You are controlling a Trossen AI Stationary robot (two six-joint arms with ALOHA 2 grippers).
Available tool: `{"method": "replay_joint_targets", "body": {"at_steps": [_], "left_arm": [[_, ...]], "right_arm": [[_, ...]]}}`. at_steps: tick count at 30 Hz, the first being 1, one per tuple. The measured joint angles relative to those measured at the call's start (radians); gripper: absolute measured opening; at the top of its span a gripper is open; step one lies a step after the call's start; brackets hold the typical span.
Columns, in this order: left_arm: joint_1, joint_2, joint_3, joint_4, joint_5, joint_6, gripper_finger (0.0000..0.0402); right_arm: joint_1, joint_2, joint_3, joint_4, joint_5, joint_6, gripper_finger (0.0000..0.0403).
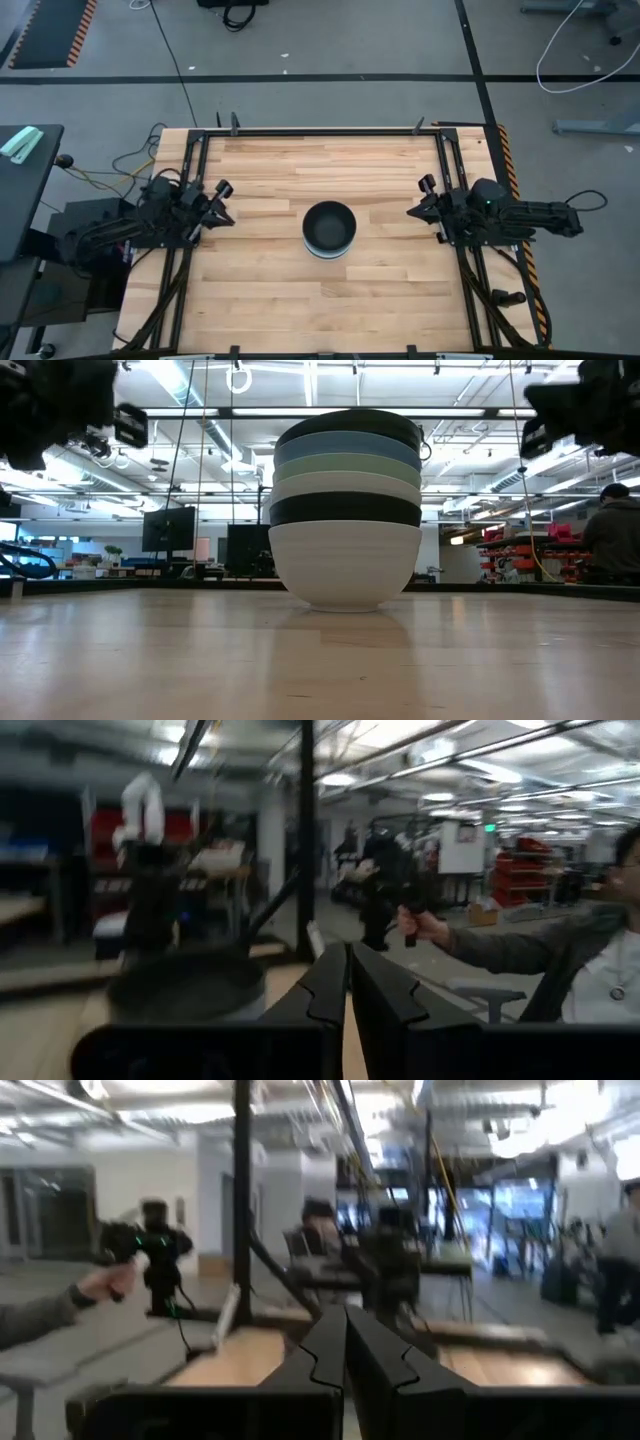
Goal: Nest bowls inside each other
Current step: Return to Home Position
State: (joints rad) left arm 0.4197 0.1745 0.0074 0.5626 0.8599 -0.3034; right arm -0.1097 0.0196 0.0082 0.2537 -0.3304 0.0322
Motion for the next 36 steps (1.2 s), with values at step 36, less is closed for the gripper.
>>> {"method": "replay_joint_targets", "body": {"at_steps": [36], "left_arm": [[0.094, 0.0, 0.0, -0.479, -0.013, 0.105, 0.0027]], "right_arm": [[-0.04, 0.005, 0.0, -0.186, 0.034, -0.025, 0.0018]]}}
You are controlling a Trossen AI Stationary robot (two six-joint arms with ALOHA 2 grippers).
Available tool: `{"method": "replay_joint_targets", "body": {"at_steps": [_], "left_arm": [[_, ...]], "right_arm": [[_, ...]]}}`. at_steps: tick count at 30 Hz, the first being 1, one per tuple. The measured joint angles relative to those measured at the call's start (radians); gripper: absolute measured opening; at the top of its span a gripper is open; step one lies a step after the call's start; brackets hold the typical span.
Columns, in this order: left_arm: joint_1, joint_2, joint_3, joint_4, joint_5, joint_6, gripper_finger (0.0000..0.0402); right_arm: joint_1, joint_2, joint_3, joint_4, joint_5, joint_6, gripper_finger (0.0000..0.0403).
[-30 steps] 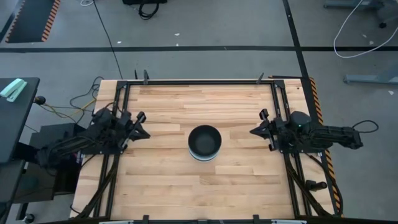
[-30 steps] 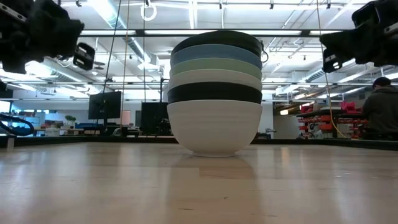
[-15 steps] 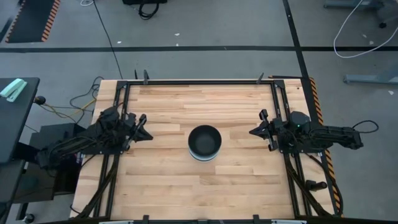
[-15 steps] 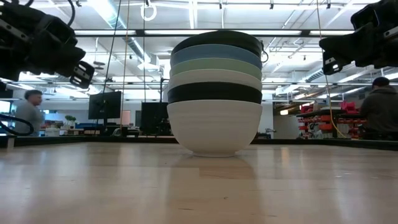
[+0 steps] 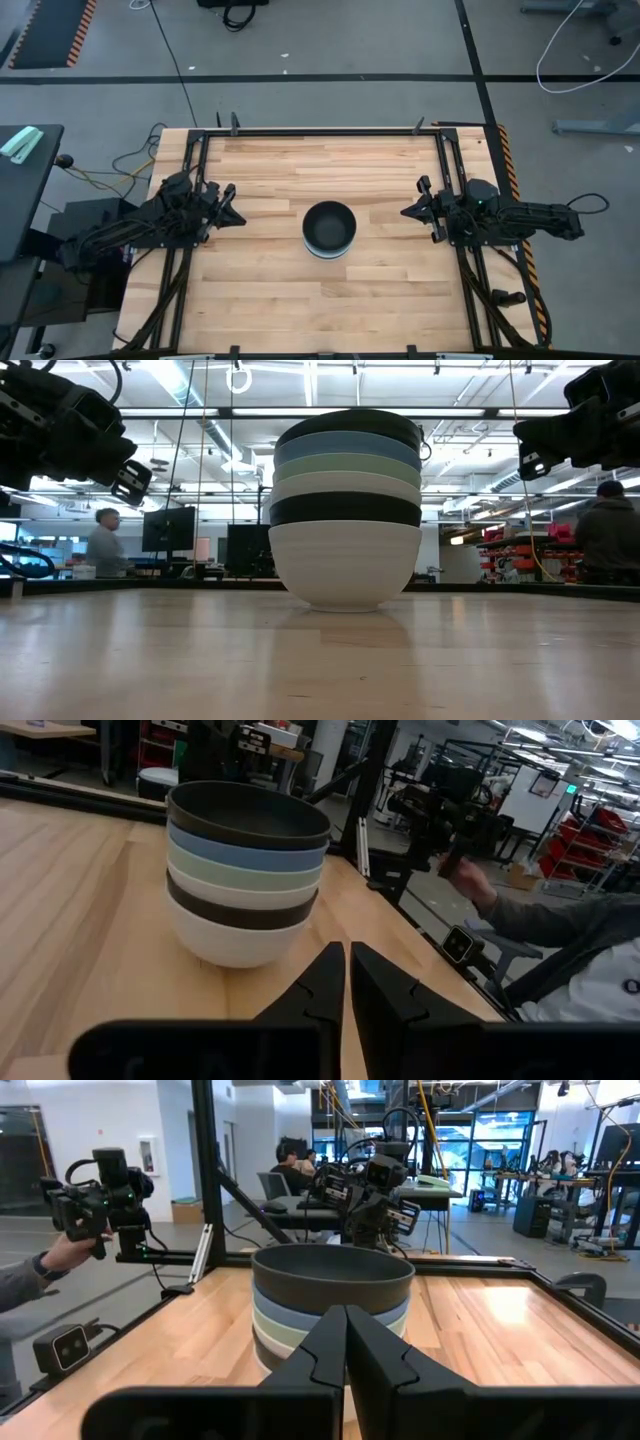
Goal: Nest bowls inside each other
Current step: Return to Home Position
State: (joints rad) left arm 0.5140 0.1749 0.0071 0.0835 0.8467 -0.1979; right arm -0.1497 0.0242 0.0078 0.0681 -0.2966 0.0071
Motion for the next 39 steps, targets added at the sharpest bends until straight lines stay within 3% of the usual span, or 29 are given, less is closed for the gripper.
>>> {"method": "replay_joint_targets", "body": {"at_steps": [39], "left_arm": [[0.0, 0.0, 0.0, 0.001, 0.0, 0.001, 0.0036]], "right_arm": [[0.0, 0.0, 0.0, 0.0, 0.0, 0.001, 0.0018]]}}
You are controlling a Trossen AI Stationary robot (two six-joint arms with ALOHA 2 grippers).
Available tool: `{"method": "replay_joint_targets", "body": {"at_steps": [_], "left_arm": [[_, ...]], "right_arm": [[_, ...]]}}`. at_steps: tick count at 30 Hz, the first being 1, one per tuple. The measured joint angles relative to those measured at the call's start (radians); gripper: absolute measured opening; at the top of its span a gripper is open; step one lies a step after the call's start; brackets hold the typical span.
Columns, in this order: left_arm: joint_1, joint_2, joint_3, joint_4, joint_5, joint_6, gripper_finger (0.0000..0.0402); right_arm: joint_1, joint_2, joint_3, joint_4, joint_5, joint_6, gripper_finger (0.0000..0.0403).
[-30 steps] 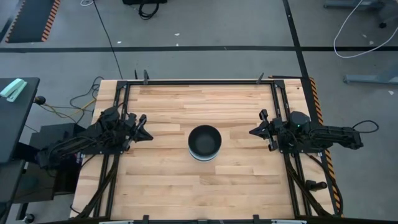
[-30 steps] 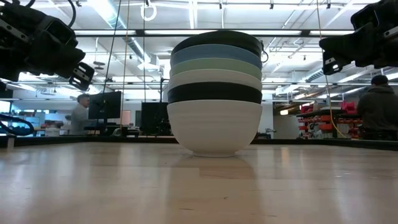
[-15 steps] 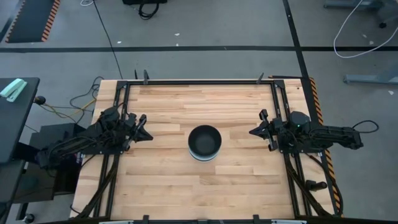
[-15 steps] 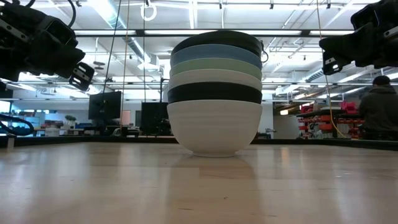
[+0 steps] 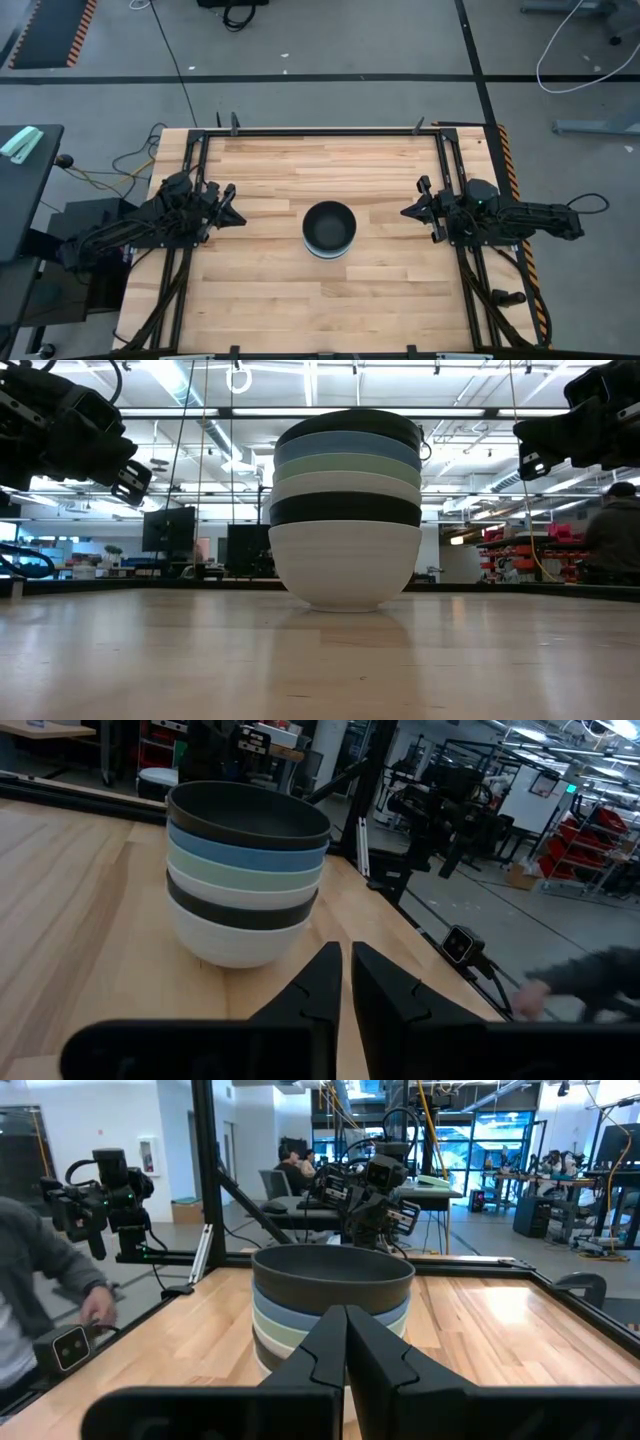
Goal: Nest bowls inside each other
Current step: Return to Home Position
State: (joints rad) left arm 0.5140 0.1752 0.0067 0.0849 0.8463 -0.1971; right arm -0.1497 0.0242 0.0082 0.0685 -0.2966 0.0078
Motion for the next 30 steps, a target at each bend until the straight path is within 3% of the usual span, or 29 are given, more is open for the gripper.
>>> {"method": "replay_joint_targets", "body": {"at_steps": [30], "left_arm": [[0.0, 0.0, 0.0, 0.0, 0.0, 0.0, 0.0027]], "right_arm": [[0.0, 0.0, 0.0, 0.0, 0.0, 0.0, 0.0018]]}}
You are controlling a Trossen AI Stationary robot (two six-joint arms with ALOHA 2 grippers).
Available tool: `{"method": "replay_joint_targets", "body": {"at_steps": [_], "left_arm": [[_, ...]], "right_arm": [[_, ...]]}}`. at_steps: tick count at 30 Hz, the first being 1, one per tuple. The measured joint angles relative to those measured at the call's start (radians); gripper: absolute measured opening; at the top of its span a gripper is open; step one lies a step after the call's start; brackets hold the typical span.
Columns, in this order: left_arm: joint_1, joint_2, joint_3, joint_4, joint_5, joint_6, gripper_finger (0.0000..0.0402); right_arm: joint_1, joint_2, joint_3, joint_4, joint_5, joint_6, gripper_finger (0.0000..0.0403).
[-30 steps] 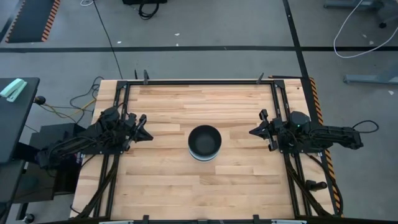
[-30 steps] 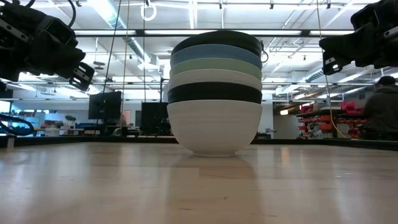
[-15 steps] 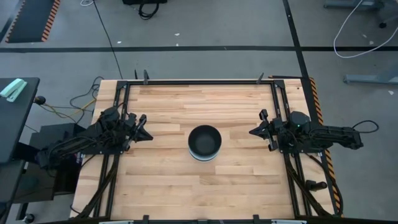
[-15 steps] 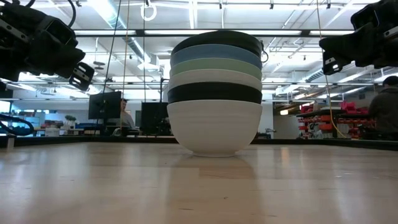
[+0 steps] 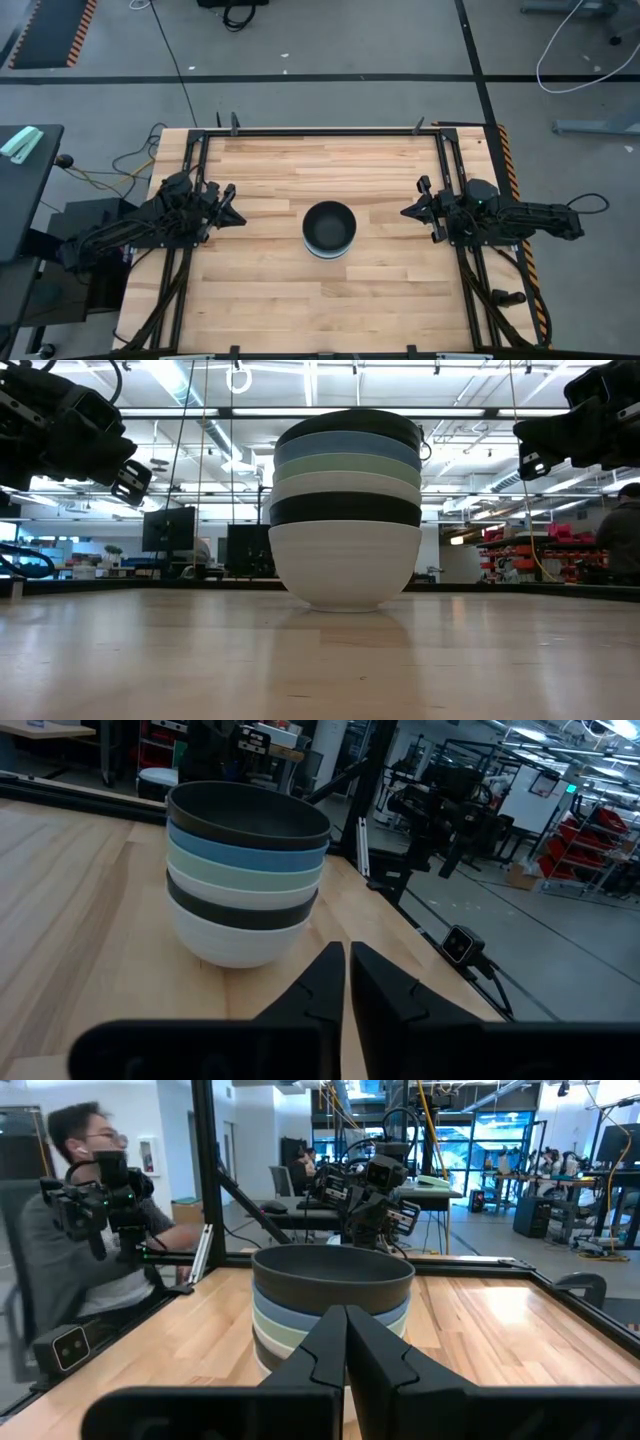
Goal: Nest bowls inside each other
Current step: Return to Home Position
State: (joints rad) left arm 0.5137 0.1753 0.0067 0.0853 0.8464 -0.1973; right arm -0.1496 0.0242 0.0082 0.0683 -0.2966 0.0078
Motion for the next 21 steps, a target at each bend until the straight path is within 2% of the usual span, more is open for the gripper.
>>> {"method": "replay_joint_targets", "body": {"at_steps": [13, 21], "left_arm": [[0.0, 0.0, 0.0, 0.0, 0.0, 0.0, 0.0036], [0.0, 0.0, 0.0, 0.0, 0.0, 0.0, 0.0025]], "right_arm": [[0.0, 0.0, 0.0, 0.0, 0.0, 0.0, 0.0018], [0.0, 0.0, 0.0, 0.0, 0.0, 0.0, 0.0018]]}}
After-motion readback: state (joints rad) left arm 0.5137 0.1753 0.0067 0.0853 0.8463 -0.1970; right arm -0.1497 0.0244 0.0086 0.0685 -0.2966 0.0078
